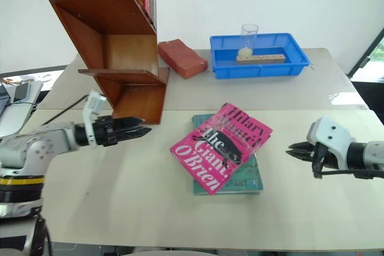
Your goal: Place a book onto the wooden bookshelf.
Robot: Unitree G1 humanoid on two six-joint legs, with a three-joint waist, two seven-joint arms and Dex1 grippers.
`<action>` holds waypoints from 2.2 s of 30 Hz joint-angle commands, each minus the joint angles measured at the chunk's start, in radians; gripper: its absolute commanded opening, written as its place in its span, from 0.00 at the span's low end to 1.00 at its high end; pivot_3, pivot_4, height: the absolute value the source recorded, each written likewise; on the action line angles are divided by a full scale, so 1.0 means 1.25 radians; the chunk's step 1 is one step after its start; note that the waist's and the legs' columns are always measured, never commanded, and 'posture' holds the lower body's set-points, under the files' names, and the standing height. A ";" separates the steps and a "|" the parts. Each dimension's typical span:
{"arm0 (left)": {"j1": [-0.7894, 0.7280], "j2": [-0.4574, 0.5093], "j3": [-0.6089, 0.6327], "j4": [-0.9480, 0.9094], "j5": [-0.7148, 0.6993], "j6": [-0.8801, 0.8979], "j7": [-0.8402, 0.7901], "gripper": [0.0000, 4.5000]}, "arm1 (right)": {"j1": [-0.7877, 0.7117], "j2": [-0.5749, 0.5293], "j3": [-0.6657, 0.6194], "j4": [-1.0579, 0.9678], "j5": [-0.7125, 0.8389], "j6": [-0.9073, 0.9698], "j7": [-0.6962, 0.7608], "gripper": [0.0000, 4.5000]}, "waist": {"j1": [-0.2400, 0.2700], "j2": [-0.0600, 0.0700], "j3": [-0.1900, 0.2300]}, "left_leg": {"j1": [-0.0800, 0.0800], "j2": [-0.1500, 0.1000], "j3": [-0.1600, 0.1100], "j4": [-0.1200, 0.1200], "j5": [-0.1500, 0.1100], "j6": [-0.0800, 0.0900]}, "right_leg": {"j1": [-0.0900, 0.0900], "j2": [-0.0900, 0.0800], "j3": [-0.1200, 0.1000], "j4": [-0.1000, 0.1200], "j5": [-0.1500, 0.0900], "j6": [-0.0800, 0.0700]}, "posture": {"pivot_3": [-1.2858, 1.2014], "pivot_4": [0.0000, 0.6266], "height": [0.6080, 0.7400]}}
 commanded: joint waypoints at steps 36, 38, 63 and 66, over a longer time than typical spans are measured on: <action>0.029 -0.351 0.077 0.083 -0.080 0.205 0.158 0.65 | -0.436 0.268 0.349 0.286 -0.149 -0.251 -0.021 0.00 | -0.003 0.001 0.000 | 0.001 -0.003 -0.007 0.000 0.001 -0.001 | 0.009 0.000 -0.001 -0.006 0.003 -0.002 | 0.52 0.24 0.31; 0.035 -0.351 0.093 0.060 -0.093 0.206 0.168 0.46 | -0.432 0.262 0.338 0.261 -0.132 -0.234 -0.012 0.00 | -0.003 0.001 0.000 | 0.001 -0.003 -0.007 0.000 0.001 -0.001 | 0.010 0.000 -0.001 -0.007 0.003 -0.002 | 0.52 0.24 0.31; -0.275 -0.003 -0.148 -0.141 0.543 -0.906 0.079 0.15 | -0.342 -0.040 -0.150 -0.184 0.381 0.382 -0.025 0.00 | -0.014 0.005 0.003 | 0.002 -0.005 -0.009 -0.006 0.003 -0.004 | 0.015 0.000 0.001 -0.016 0.004 -0.002 | 0.52 0.24 0.31; -0.322 0.083 -0.158 -0.027 0.667 -1.096 0.096 0.15 | -0.417 -0.026 -0.115 -0.181 0.422 0.401 -0.073 0.00 | -0.010 0.004 0.004 | 0.001 -0.005 -0.008 -0.006 0.003 -0.004 | 0.015 -0.001 0.001 -0.018 0.004 -0.001 | 0.52 0.24 0.31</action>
